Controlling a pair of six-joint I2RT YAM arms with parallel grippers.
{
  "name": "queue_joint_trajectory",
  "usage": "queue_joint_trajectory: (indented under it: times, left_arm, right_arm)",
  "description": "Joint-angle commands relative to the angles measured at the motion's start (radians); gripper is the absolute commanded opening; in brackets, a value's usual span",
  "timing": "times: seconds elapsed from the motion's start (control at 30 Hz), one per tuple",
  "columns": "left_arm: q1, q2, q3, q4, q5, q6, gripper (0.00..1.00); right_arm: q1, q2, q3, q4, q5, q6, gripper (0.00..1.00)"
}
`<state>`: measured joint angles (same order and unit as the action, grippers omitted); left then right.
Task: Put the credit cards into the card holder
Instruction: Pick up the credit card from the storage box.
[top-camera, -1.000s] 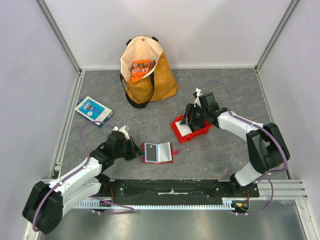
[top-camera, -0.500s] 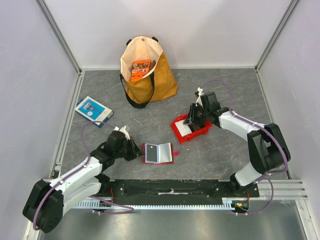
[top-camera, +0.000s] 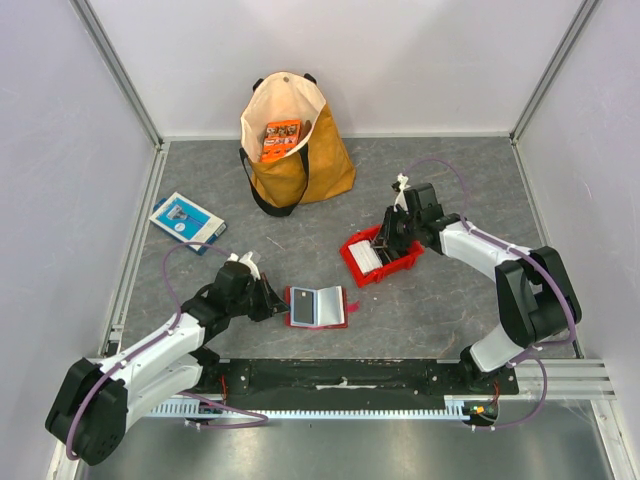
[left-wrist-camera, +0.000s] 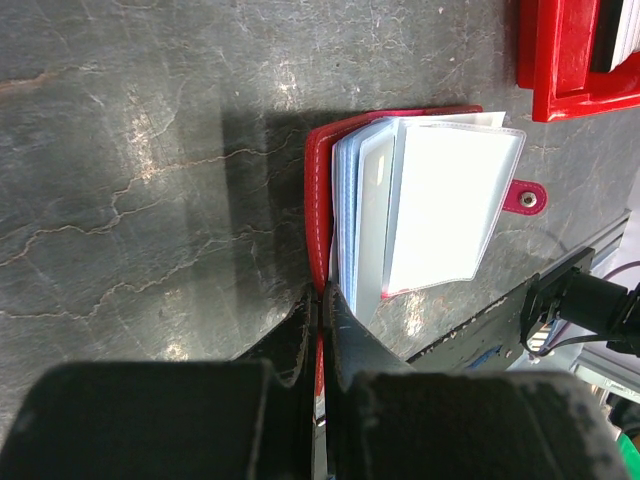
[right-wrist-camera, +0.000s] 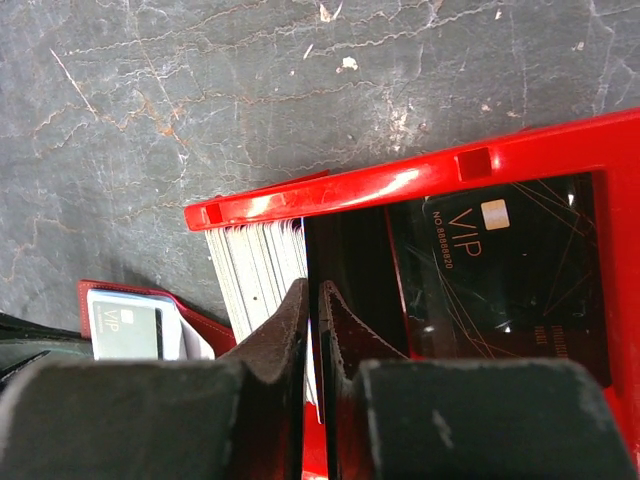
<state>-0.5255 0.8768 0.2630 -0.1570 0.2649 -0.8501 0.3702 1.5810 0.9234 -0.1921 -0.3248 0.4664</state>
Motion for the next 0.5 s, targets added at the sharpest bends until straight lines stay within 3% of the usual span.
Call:
queue_joint_trajectory:
  times: [0.0, 0.47]
  left_arm:
    - [-0.002, 0.001, 0.030, 0.033, 0.019, 0.034, 0.02]
    - [-0.002, 0.010, 0.030, 0.043, 0.025, 0.034, 0.02]
  right_arm:
    - [-0.017, -0.012, -0.011, 0.019, 0.001, -0.017, 0.10]
    - [-0.020, 0.043, -0.005, -0.043, 0.079, -0.072, 0.12]
